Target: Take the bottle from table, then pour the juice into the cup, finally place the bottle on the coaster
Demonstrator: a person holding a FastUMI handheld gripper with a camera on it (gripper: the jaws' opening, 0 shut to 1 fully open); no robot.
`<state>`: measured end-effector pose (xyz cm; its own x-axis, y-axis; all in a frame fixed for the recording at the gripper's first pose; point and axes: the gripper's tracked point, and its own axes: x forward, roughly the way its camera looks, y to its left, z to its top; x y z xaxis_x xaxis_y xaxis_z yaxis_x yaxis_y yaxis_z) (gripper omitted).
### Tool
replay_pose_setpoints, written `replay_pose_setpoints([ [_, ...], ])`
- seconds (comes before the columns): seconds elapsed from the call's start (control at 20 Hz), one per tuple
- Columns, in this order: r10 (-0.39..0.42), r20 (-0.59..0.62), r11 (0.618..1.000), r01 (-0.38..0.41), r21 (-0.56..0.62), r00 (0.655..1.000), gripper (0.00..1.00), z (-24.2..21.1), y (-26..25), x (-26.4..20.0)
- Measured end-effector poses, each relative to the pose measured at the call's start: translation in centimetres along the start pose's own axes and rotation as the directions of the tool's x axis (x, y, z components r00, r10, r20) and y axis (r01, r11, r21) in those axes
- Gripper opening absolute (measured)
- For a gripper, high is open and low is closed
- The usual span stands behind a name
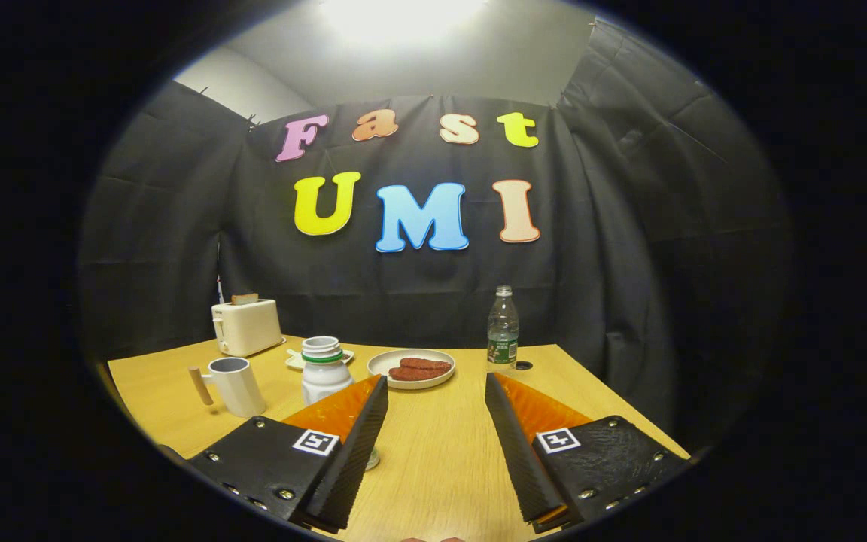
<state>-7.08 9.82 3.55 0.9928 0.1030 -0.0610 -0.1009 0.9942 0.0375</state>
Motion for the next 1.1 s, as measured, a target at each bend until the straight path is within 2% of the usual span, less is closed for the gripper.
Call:
replay_pose_setpoints([
  [0.6,0.114,-0.049,0.993,-0.113,0.021,0.992,0.8,-3.7,7.7,0.7],
  [0.8,0.092,-0.061,0.996,-0.09,0.026,0.994,0.81,-4.8,8.5,2.2],
  [0.95,0.043,-0.048,0.999,-0.043,0.003,0.998,0.81,-5.1,8.4,3.7],
  [1.1,0.057,-0.061,0.998,-0.056,0.025,0.996,0.81,-5.8,9.6,4.7],
])
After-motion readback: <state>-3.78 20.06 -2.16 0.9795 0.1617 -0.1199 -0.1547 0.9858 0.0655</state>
